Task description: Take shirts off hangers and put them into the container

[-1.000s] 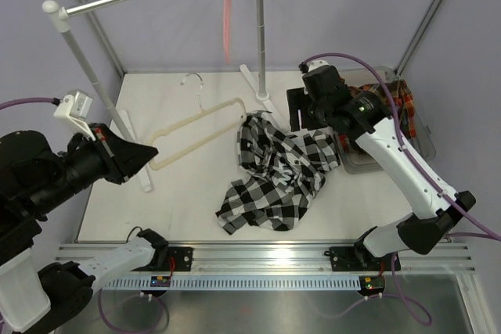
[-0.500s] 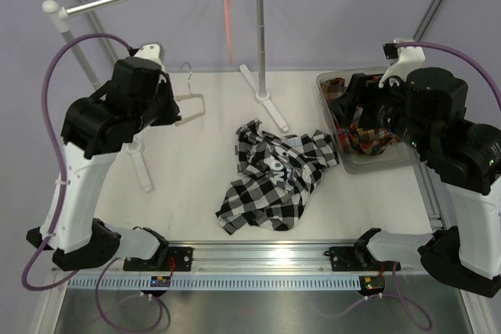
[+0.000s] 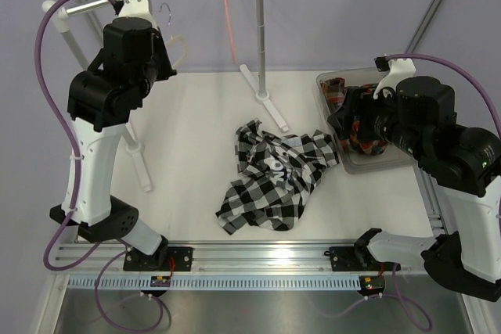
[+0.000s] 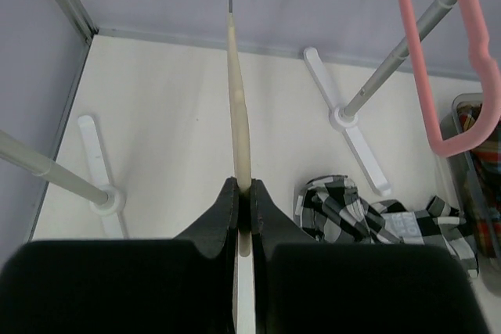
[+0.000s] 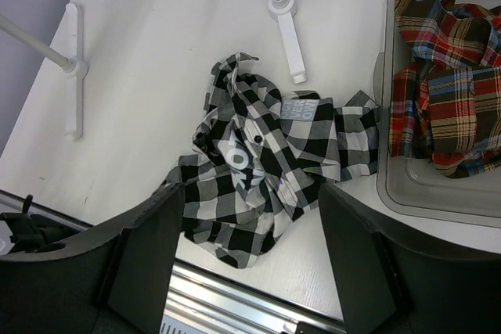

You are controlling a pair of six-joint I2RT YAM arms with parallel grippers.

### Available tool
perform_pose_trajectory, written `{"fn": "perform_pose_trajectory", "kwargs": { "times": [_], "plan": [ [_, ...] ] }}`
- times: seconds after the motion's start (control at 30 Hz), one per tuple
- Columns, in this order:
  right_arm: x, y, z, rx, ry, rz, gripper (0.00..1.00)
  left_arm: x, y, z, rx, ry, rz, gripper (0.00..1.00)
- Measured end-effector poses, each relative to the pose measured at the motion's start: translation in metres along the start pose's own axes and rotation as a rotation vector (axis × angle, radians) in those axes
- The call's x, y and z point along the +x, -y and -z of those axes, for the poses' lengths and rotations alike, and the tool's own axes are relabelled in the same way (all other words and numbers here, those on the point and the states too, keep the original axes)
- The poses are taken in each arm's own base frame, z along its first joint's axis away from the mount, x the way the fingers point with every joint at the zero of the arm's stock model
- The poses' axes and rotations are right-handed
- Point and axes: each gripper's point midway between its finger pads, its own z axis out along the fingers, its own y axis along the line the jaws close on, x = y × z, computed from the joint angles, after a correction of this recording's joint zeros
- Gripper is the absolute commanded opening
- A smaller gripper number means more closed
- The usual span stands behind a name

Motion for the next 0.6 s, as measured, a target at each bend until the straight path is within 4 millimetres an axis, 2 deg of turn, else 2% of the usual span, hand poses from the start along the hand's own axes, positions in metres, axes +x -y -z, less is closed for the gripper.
{"fn": "perform_pose_trajectory", "kwargs": {
  "times": [0.2,0.33,0.6],
  "plan": [
    [0.000,-0.002,0.006,-0.022,0.008,-0.004,0.78,-0.026,0.010,-0.008,0.027,0.102,0.029,0.00],
    [0.008,-0.002,0.007,-0.037,0.002,-0.005,0.78,-0.044,0.016,-0.009,0.046,0.169,0.050,0.00],
    [0.024,0.002,0.004,-0.038,-0.022,0.003,0.78,-0.063,0.024,-0.006,0.090,0.241,0.076,0.00]
  ]
}}
